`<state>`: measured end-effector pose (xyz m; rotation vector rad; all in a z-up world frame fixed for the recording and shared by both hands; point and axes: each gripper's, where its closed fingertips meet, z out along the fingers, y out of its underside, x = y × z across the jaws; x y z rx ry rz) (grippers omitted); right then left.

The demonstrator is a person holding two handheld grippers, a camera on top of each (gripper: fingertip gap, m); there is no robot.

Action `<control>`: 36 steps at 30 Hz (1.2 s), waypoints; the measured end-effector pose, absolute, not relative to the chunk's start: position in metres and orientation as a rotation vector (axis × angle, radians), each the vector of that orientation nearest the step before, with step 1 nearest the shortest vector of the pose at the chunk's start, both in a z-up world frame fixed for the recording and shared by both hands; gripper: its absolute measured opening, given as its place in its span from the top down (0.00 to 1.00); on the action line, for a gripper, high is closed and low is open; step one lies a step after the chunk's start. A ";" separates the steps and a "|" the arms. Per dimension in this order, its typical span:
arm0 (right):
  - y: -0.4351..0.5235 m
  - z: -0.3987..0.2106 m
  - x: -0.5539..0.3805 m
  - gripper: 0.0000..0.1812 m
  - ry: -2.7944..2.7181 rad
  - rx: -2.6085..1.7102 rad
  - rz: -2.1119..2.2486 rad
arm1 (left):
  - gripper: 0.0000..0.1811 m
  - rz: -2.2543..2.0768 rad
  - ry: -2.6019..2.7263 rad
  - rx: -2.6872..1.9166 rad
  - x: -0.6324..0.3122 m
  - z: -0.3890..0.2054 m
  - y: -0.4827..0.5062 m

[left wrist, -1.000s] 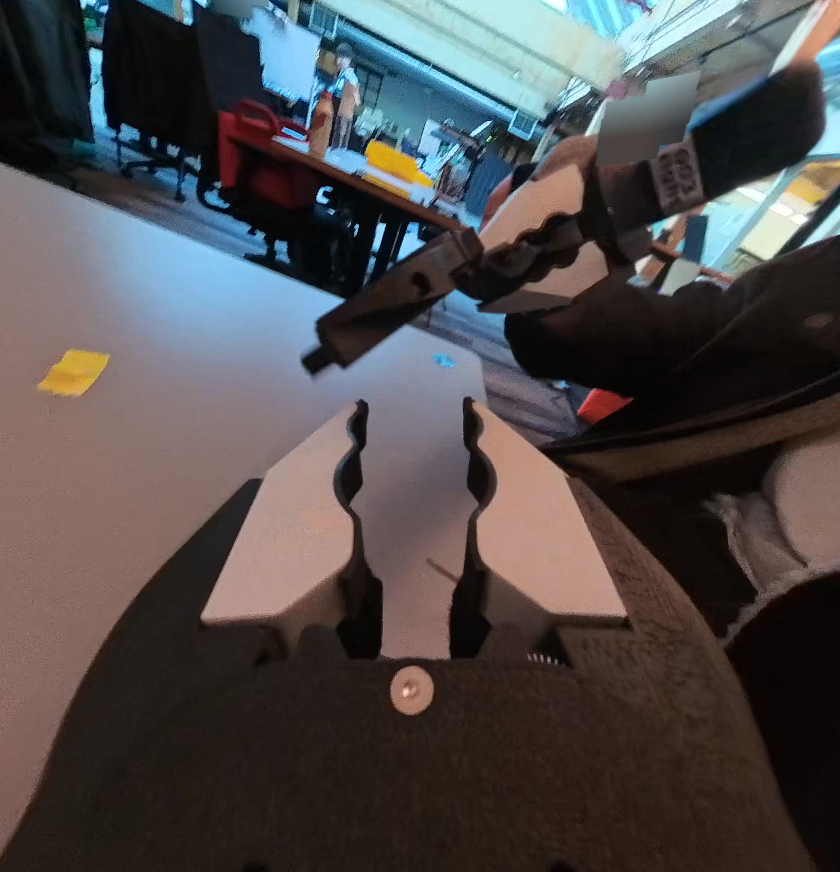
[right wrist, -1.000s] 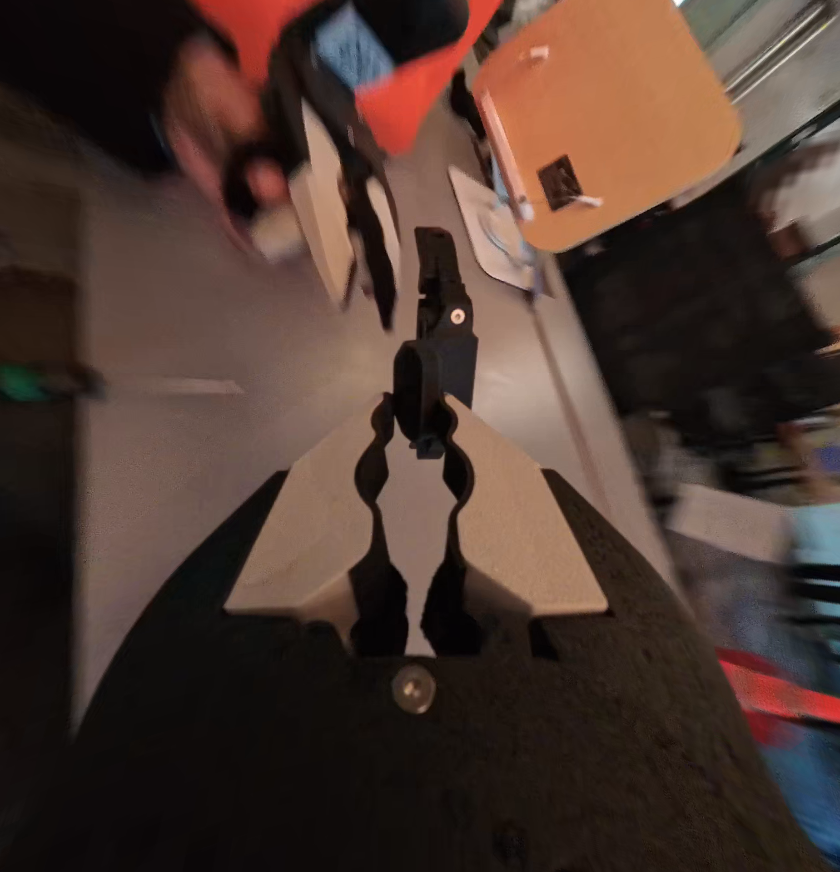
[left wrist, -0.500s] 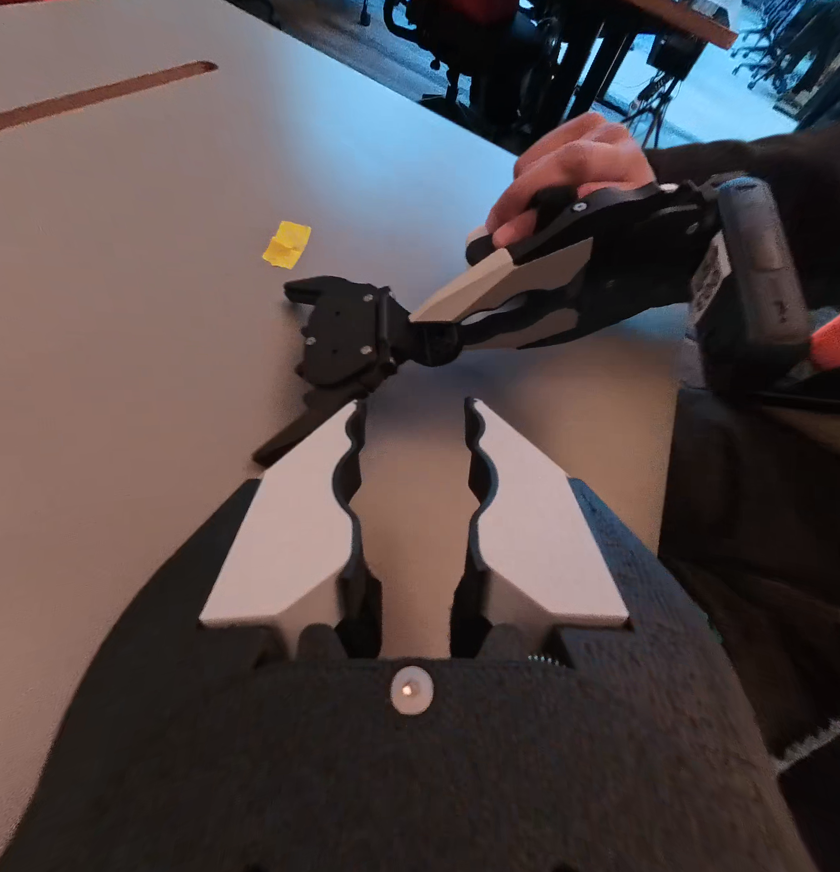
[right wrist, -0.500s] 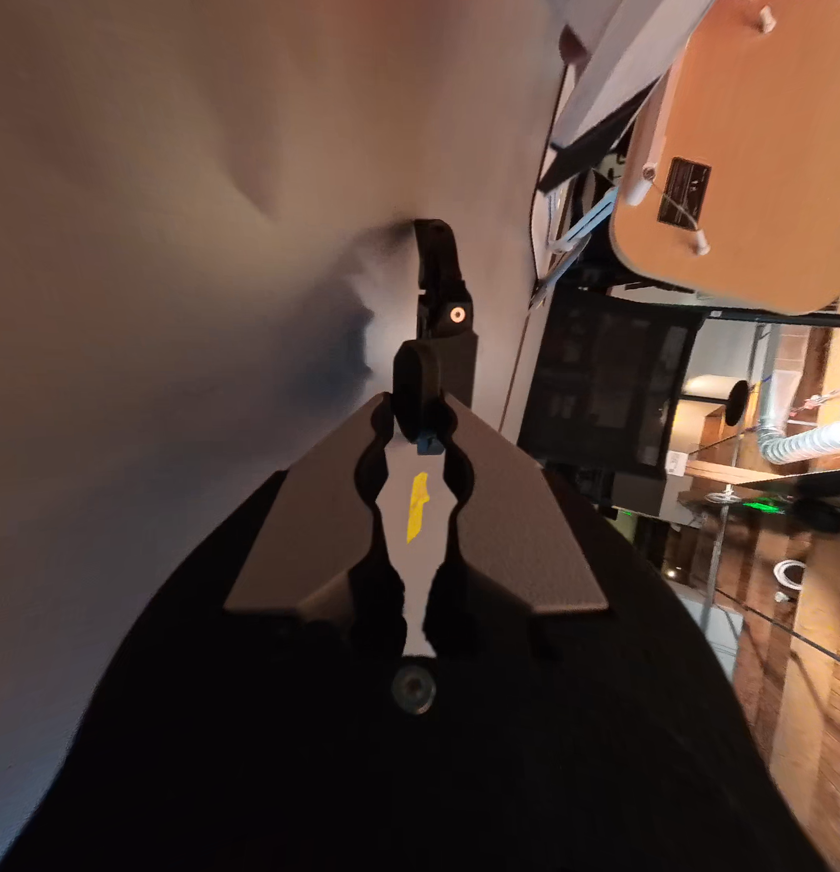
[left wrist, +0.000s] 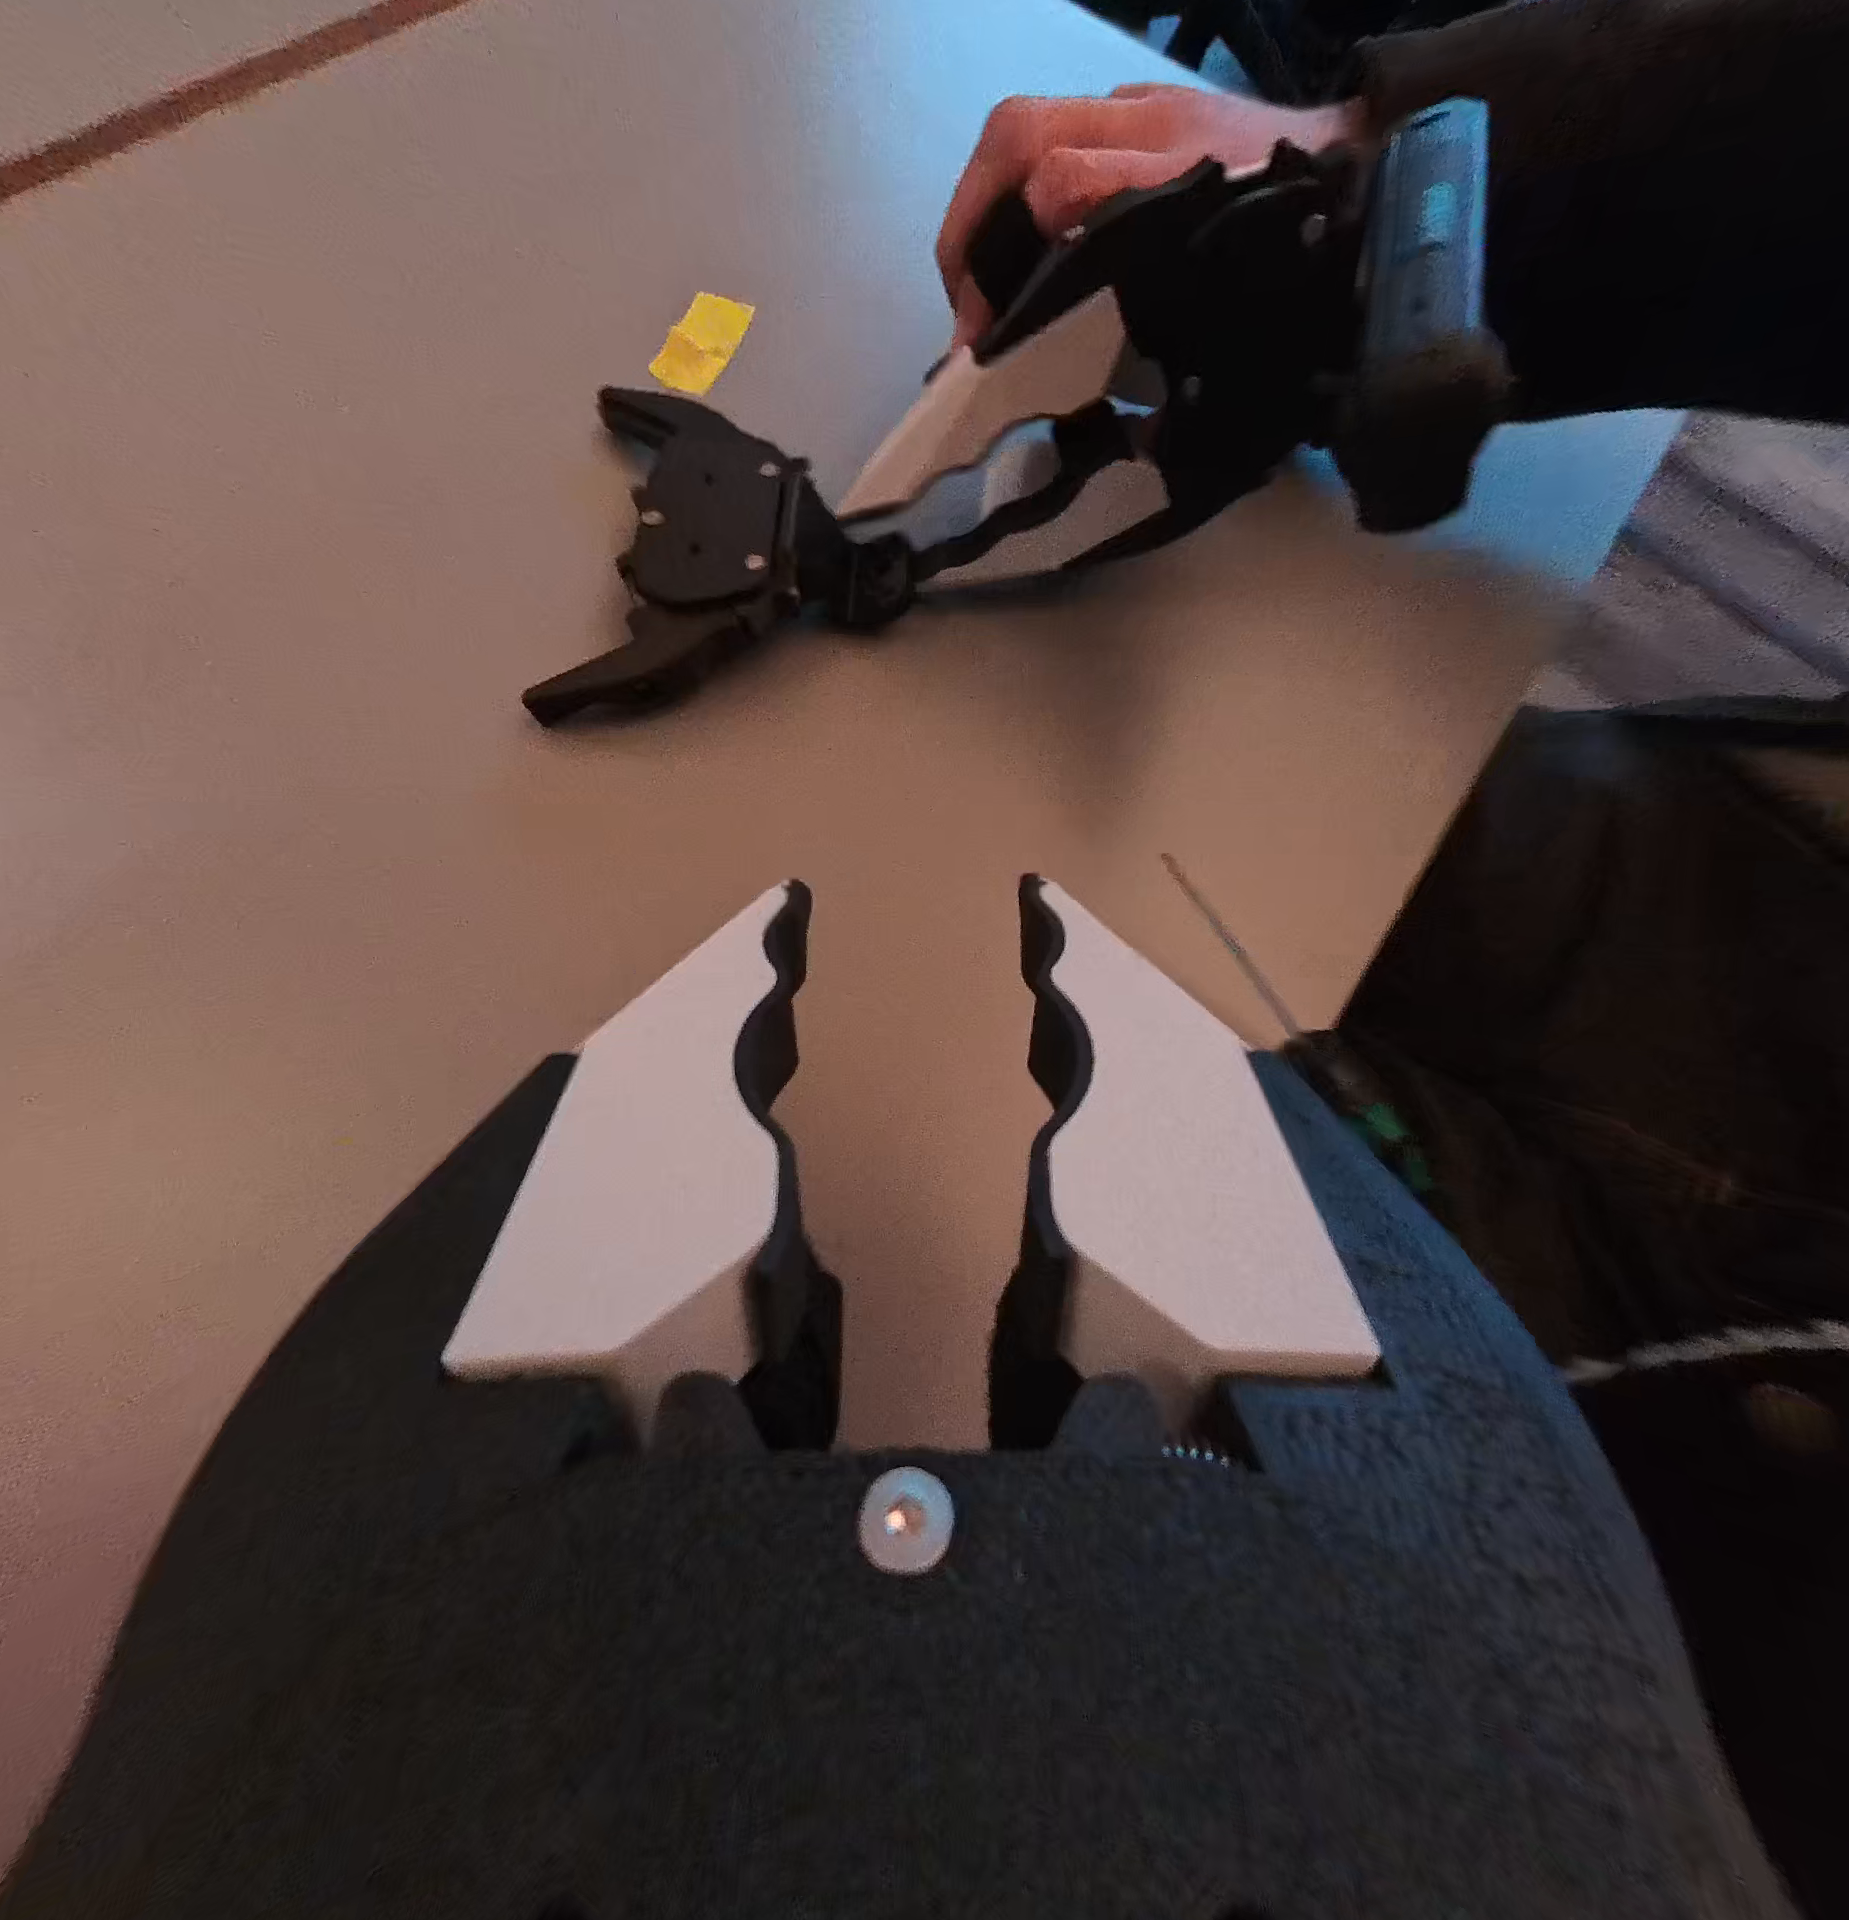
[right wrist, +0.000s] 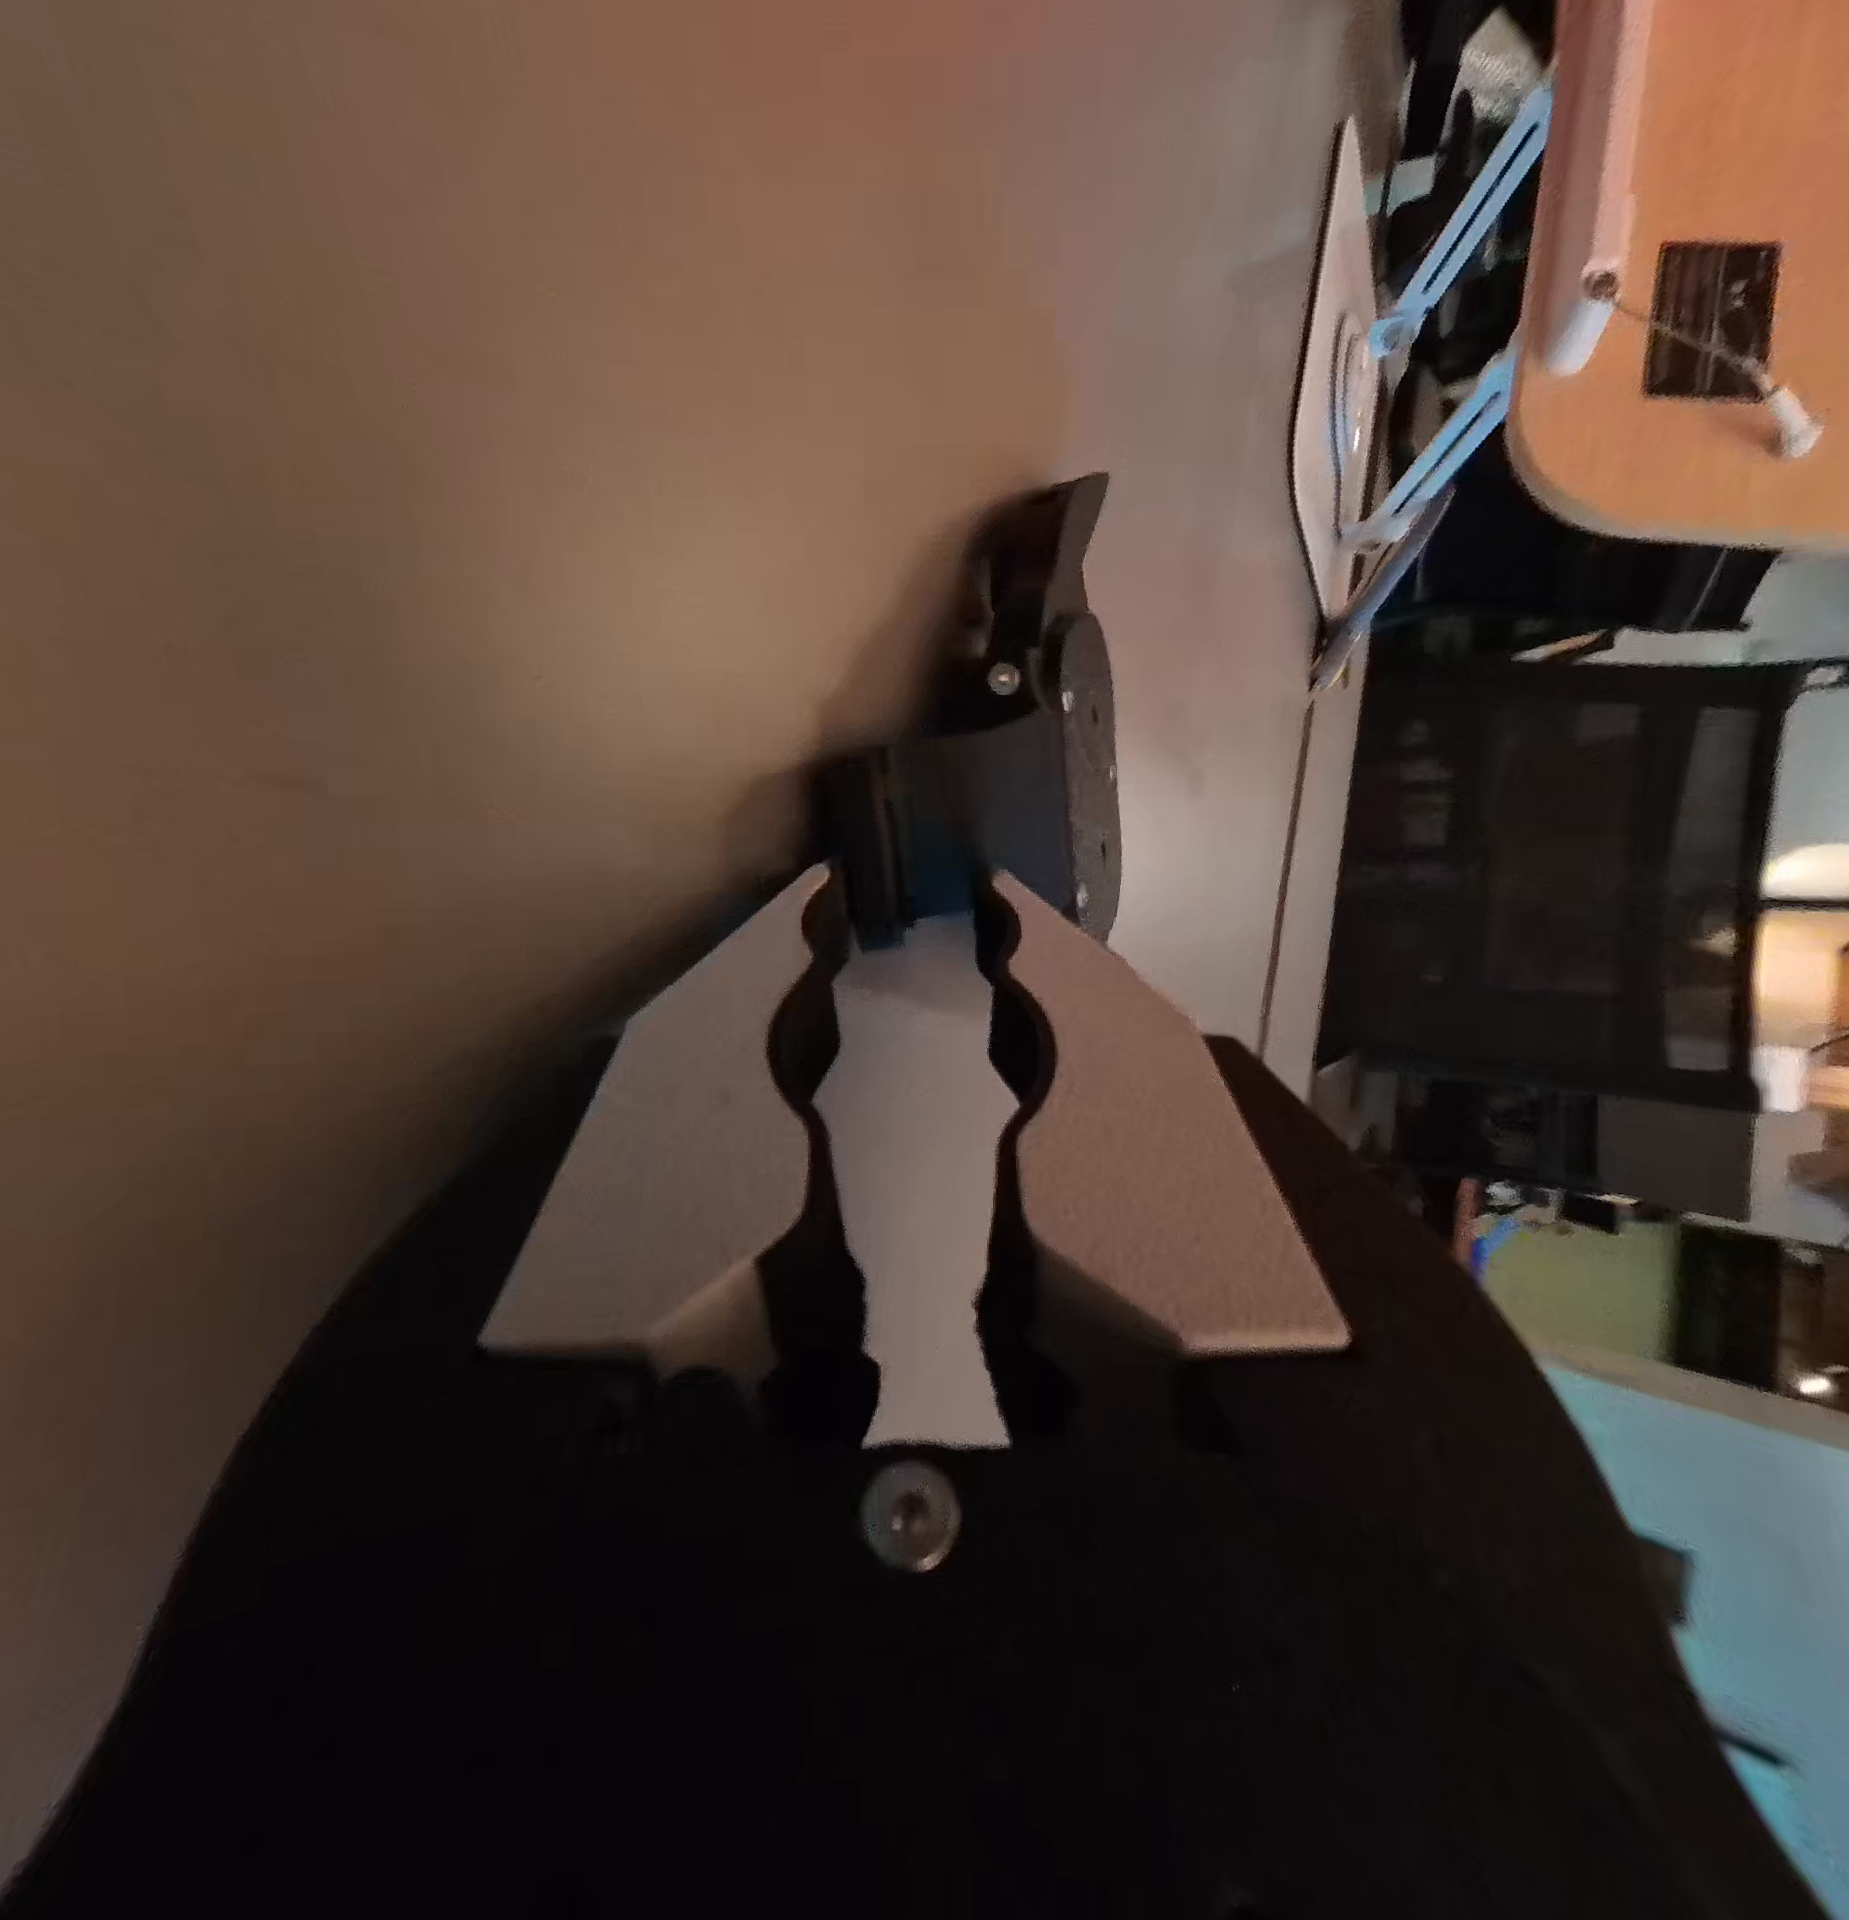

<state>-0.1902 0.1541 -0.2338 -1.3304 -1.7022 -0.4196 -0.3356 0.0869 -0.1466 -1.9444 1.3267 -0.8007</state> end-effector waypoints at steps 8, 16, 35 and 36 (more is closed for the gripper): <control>0.038 -0.180 -0.230 0.67 -0.950 -2.103 0.544 | 0.77 -1.054 1.168 -2.104 -0.321 -0.154 0.007; -0.081 -0.181 -0.270 0.66 -0.693 -2.274 0.892 | 0.77 -1.049 1.155 -2.409 -0.289 -0.219 0.003; 0.013 -0.195 -0.238 0.91 -0.558 -2.285 0.726 | 0.92 -1.409 0.845 -2.070 -0.274 -0.153 0.046; 0.032 -0.198 -0.201 0.91 -0.603 -2.315 0.460 | 0.81 -1.272 0.867 -2.063 -0.280 -0.157 0.056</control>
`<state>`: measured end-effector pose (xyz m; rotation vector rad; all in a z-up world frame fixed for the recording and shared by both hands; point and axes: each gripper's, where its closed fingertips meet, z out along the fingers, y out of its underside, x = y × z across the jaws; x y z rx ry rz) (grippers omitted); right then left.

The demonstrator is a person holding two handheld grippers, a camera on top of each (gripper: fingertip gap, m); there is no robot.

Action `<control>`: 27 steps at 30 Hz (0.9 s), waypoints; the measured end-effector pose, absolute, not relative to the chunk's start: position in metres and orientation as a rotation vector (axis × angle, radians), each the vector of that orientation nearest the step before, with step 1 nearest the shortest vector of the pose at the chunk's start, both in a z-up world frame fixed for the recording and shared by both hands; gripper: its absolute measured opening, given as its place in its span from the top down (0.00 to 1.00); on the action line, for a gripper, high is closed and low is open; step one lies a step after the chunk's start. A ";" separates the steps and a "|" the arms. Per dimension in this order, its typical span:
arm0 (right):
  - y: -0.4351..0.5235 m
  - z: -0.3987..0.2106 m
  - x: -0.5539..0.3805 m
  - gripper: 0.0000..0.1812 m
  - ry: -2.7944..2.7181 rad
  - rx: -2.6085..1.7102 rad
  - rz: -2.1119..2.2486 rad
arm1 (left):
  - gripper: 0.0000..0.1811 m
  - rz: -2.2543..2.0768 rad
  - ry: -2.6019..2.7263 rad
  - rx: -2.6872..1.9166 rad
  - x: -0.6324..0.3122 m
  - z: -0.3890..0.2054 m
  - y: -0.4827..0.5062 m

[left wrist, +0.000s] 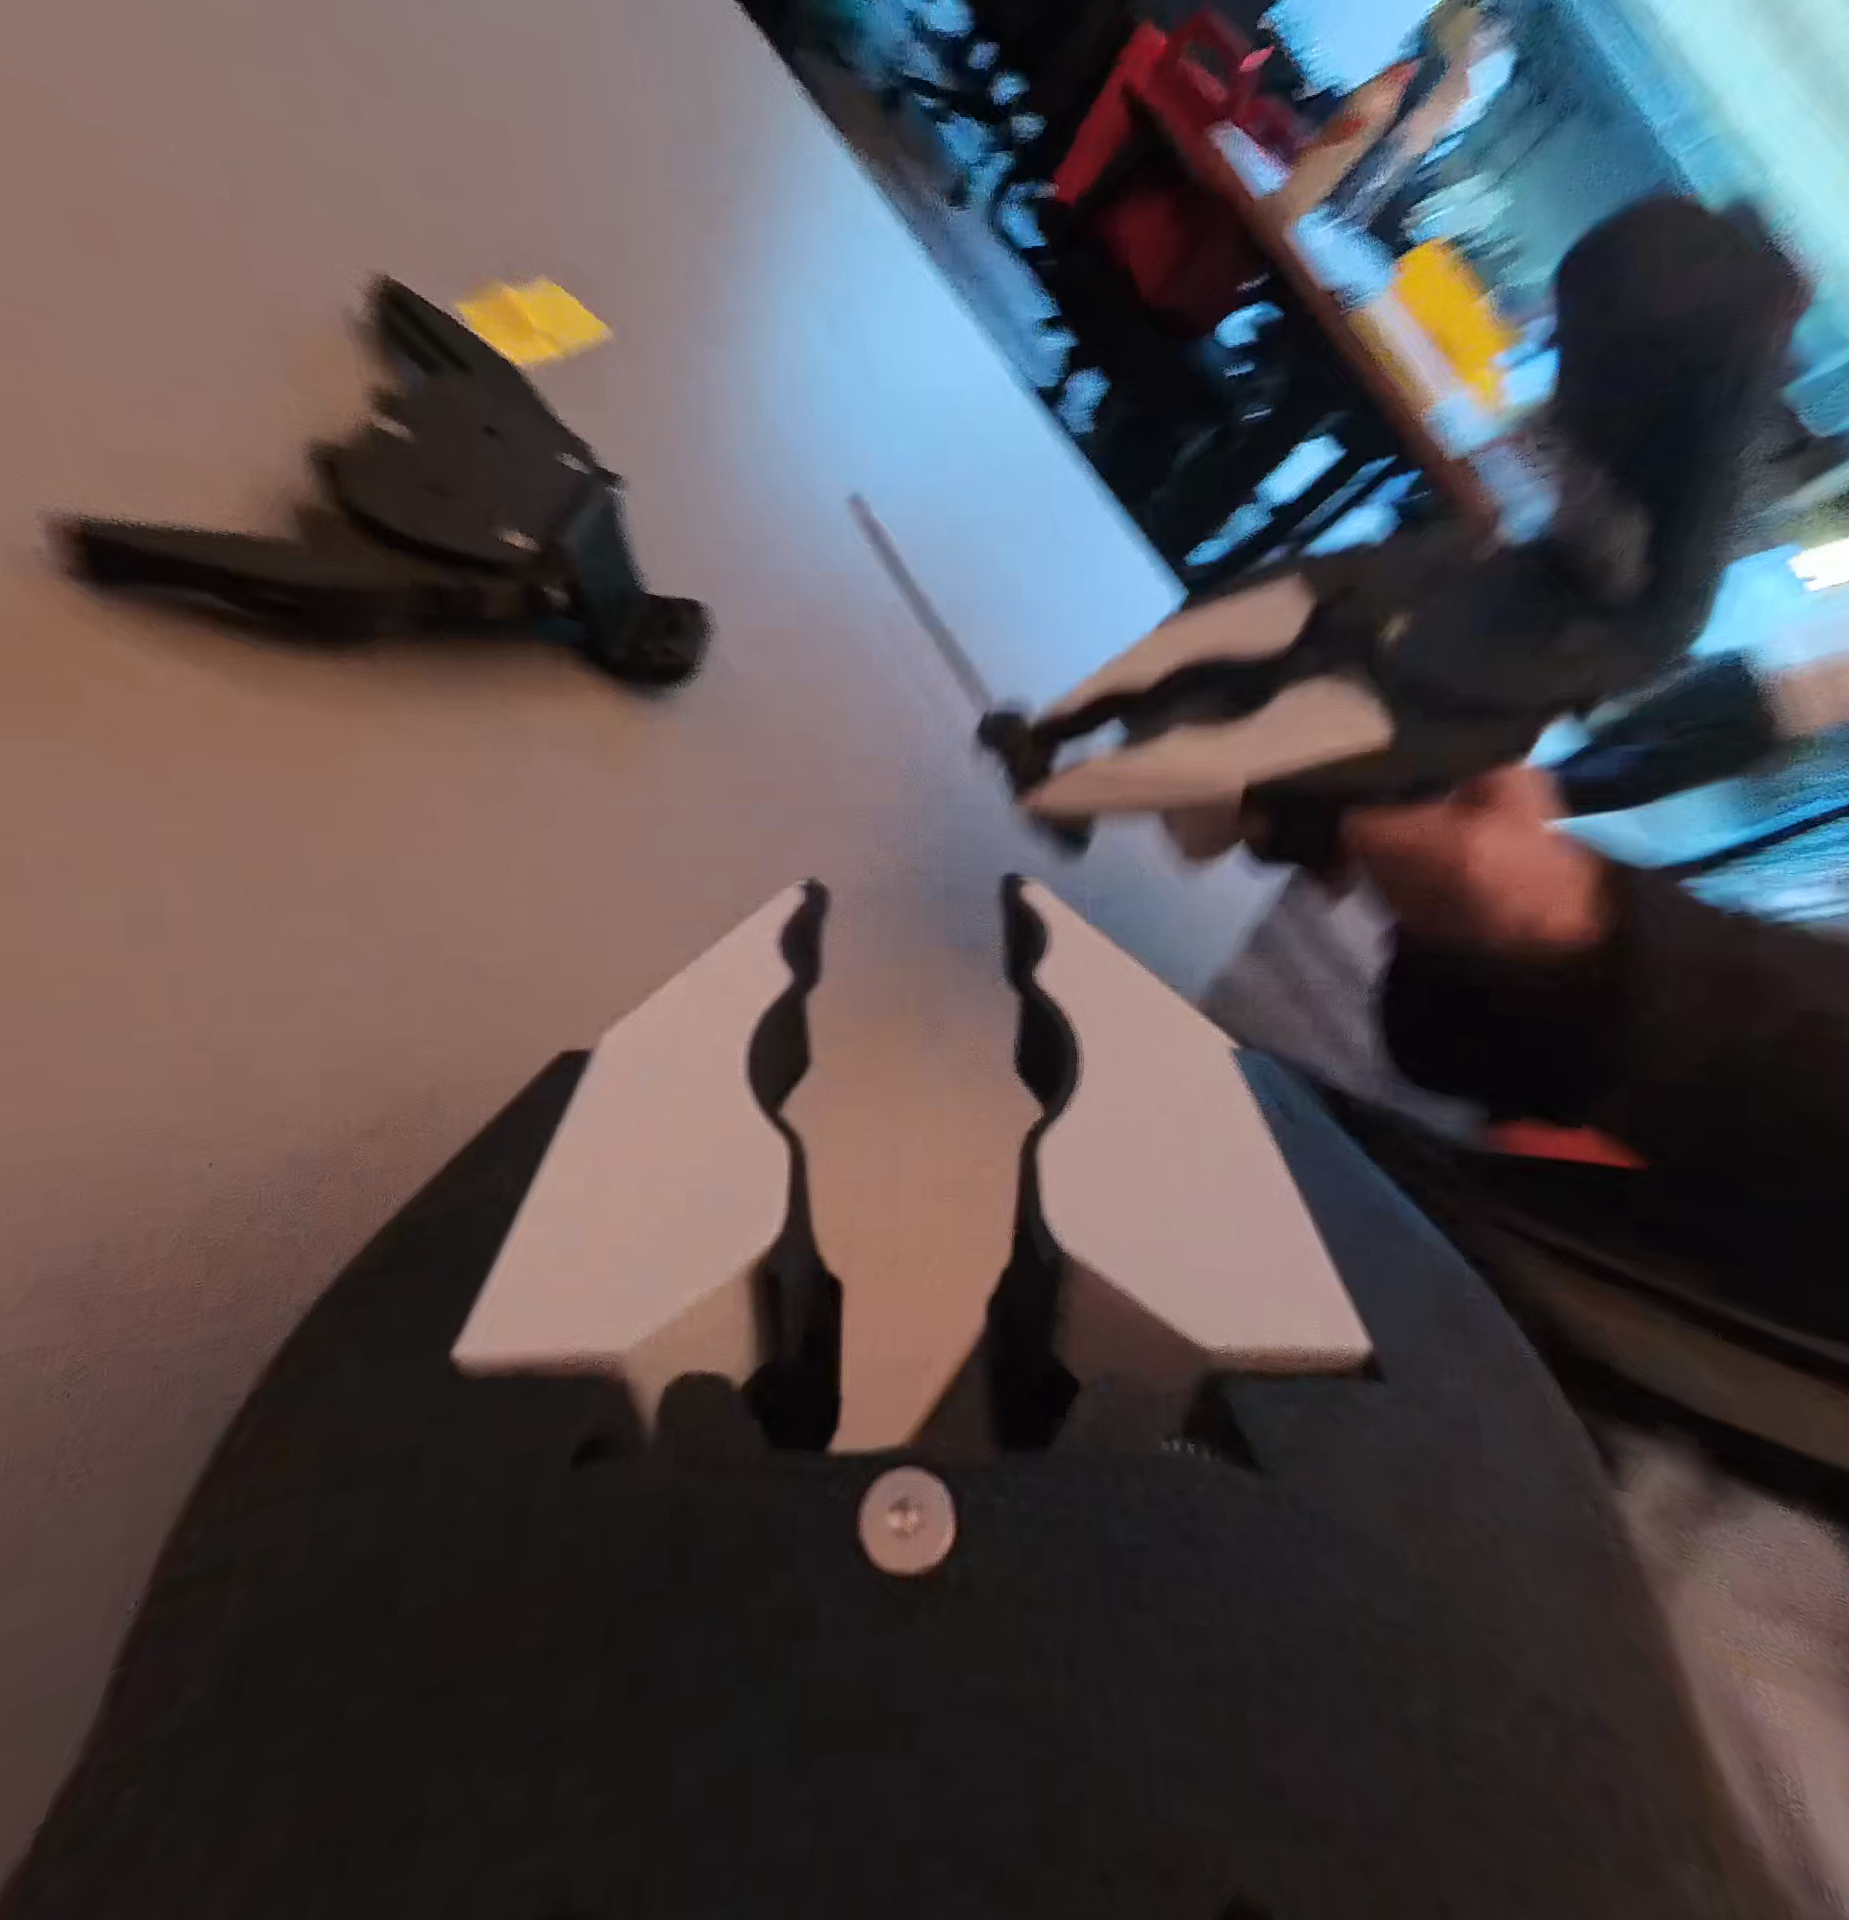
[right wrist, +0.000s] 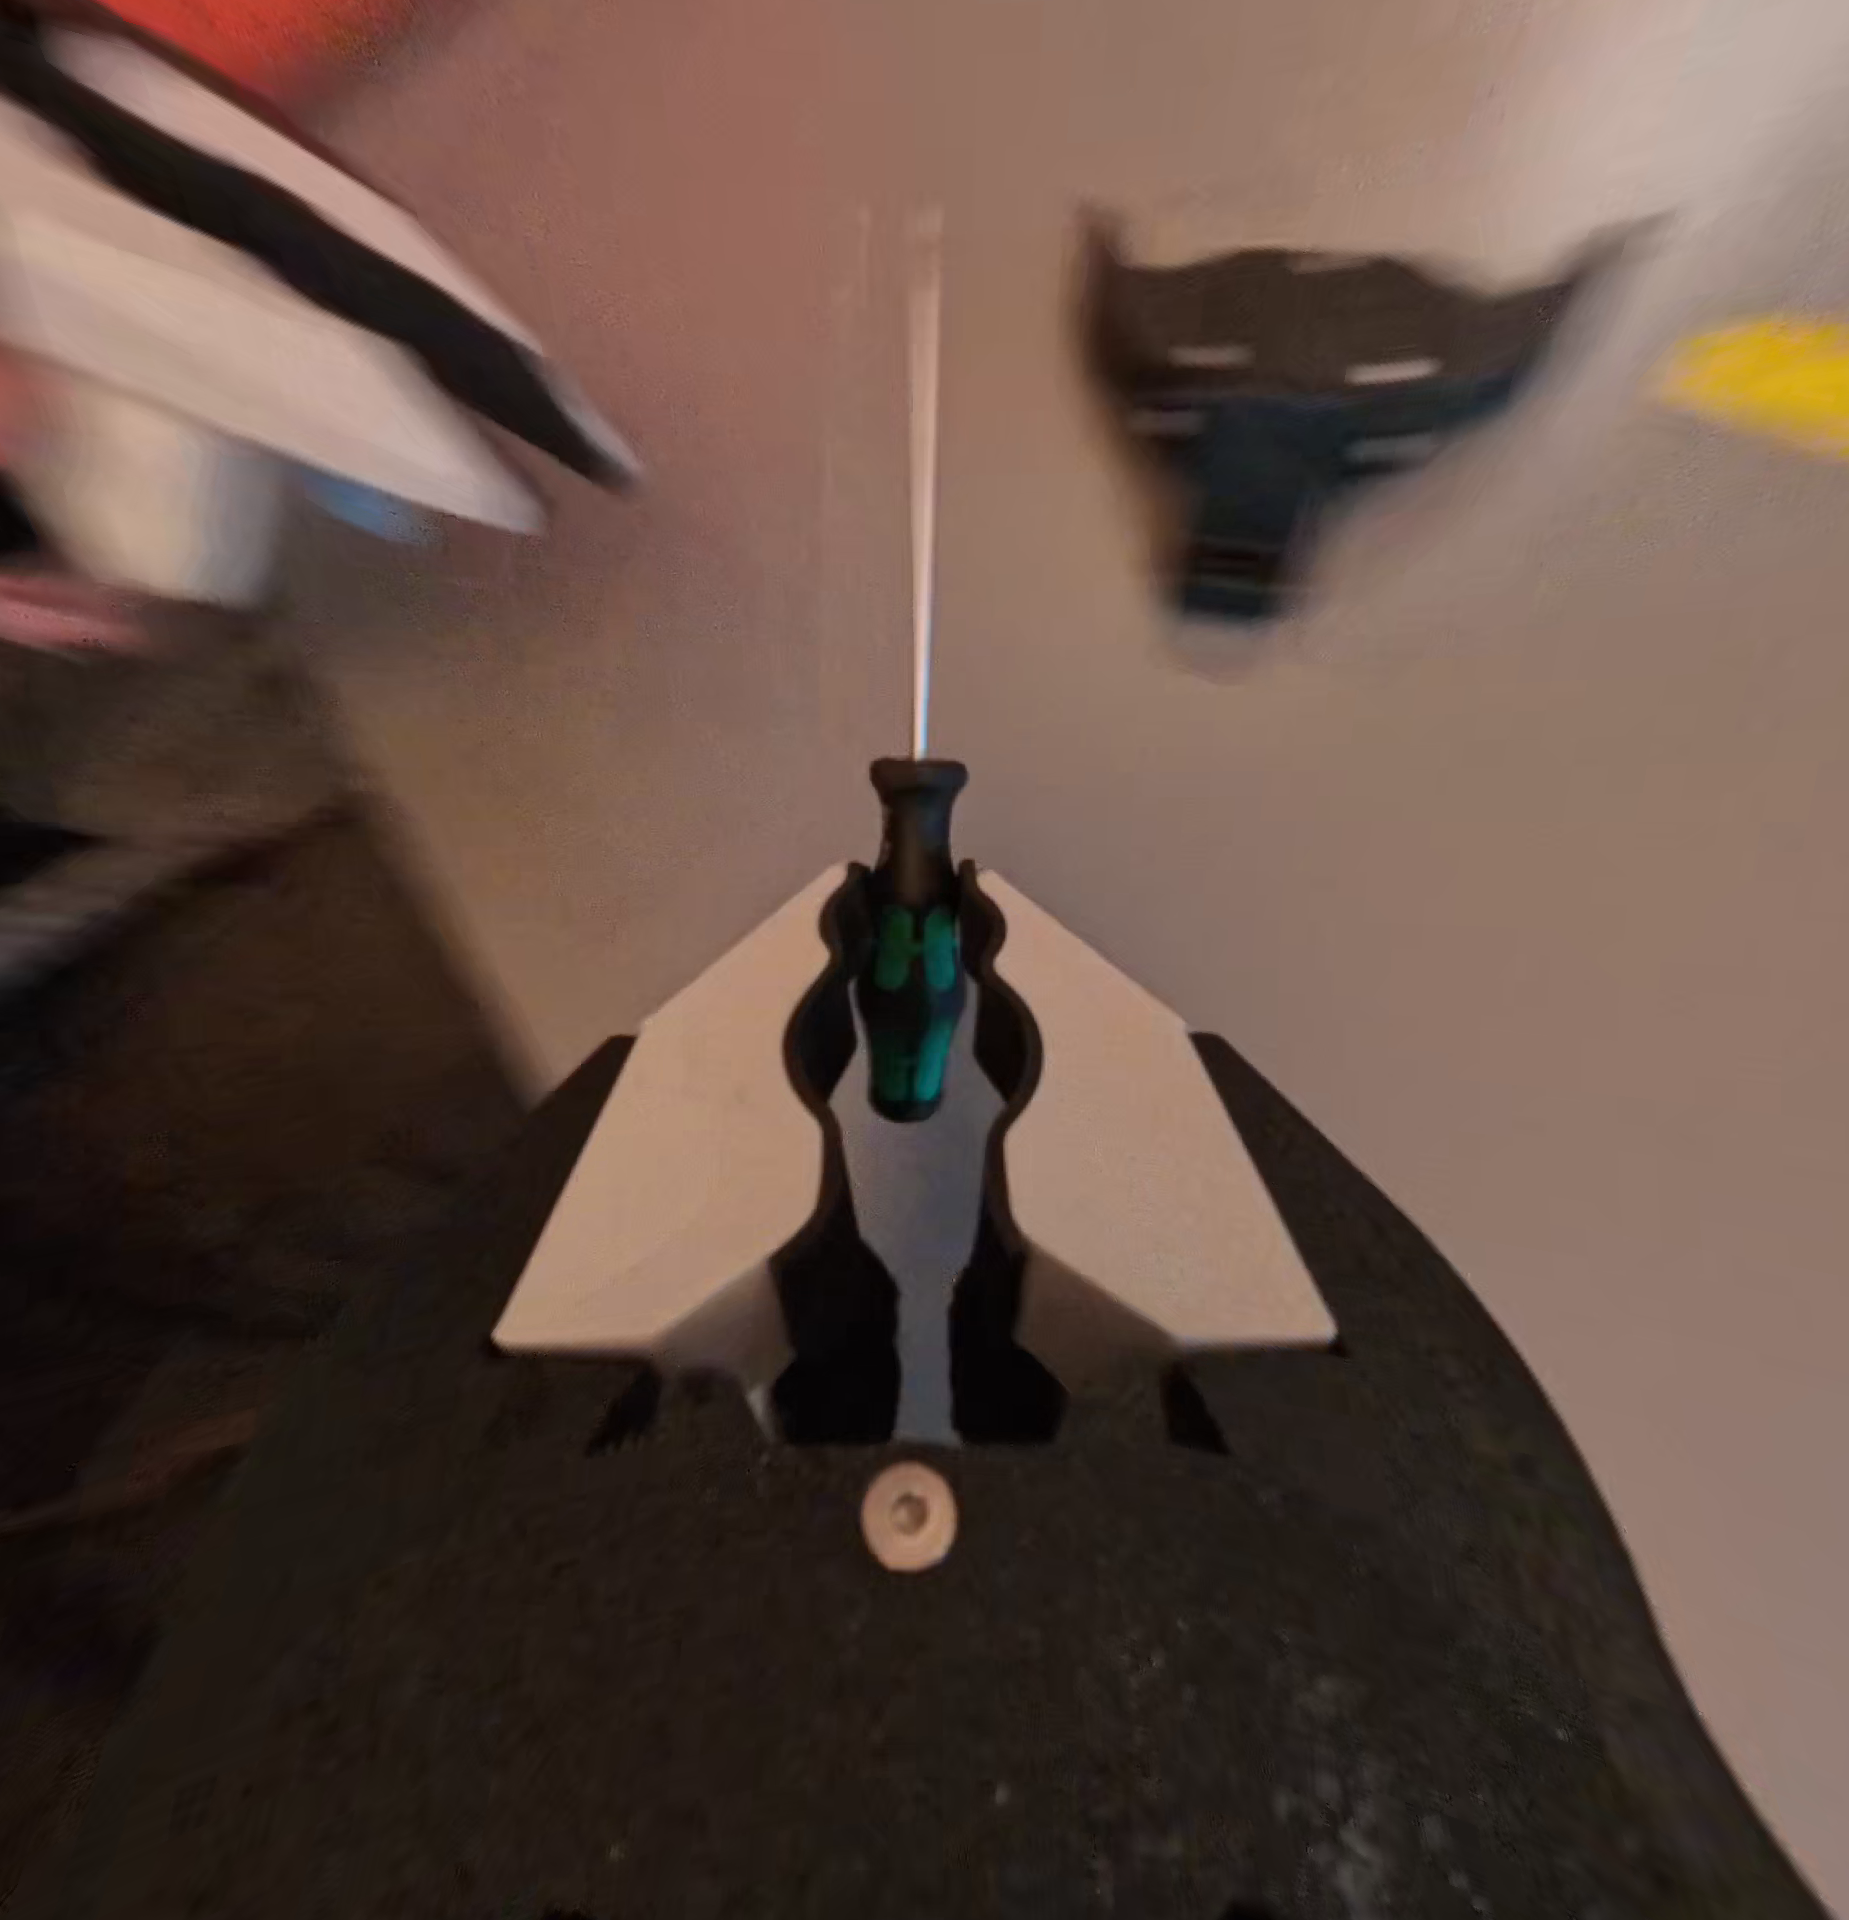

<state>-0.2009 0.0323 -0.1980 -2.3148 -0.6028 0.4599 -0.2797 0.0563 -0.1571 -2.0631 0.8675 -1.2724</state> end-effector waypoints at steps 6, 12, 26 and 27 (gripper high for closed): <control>0.077 -0.240 -0.078 0.92 -0.790 -2.718 -0.106 | 0.75 -0.712 0.972 -1.931 -0.312 -0.151 0.088; 0.079 -0.247 -0.074 0.91 -0.757 -2.823 -0.057 | 0.75 -0.693 0.936 -2.083 -0.339 -0.174 0.075; -0.037 -0.134 -0.130 0.61 -0.008 -1.950 0.383 | 0.75 -0.565 0.728 -1.885 -0.375 -0.115 0.036; -0.044 -0.135 -0.131 0.59 -0.007 -1.959 0.407 | 0.75 -0.553 0.721 -1.881 -0.376 -0.114 0.034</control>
